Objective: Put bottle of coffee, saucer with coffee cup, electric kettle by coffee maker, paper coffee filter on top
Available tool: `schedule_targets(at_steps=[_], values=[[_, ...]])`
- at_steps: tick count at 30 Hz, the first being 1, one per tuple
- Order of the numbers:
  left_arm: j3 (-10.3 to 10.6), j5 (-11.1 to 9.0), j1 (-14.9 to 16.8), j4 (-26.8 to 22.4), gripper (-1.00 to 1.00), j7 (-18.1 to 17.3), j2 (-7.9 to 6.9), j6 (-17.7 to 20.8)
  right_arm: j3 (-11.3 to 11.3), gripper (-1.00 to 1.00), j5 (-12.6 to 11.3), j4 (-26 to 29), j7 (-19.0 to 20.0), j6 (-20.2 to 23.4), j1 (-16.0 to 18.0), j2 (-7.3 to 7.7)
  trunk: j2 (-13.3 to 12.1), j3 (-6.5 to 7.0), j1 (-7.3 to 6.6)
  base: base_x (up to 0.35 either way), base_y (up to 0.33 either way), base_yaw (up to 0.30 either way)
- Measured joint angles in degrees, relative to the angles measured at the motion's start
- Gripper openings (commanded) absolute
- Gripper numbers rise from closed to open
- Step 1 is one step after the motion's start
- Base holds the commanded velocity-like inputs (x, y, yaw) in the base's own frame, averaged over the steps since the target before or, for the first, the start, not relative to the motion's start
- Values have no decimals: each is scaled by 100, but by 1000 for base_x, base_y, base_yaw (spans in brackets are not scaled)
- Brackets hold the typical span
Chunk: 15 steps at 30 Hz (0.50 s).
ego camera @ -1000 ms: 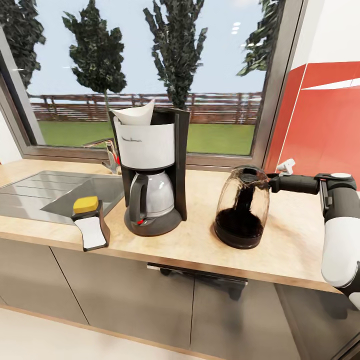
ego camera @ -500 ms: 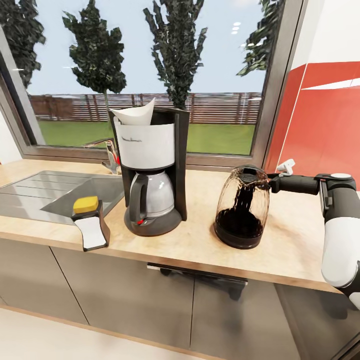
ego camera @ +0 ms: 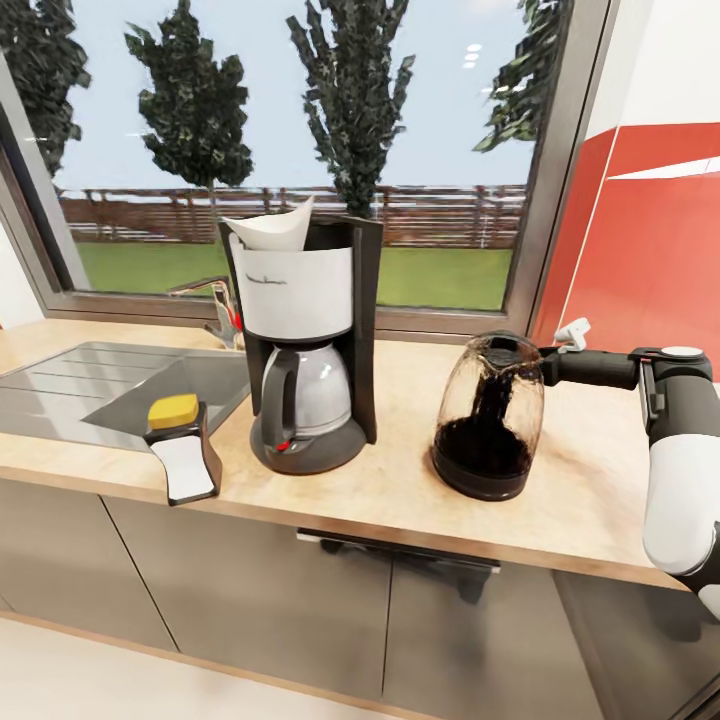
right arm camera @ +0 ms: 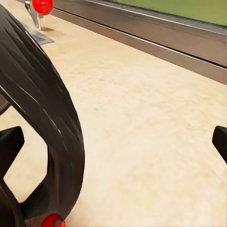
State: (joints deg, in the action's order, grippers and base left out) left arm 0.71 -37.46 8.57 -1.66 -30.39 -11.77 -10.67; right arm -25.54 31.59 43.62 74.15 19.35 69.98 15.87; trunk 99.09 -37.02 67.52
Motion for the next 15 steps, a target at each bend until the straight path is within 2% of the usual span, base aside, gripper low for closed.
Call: schedule_targets(at_steps=[15], values=[[0,0,0,0,100,0,0,0,-4,100,0,0,0,2,0,3,0,0,0,9,10,0]])
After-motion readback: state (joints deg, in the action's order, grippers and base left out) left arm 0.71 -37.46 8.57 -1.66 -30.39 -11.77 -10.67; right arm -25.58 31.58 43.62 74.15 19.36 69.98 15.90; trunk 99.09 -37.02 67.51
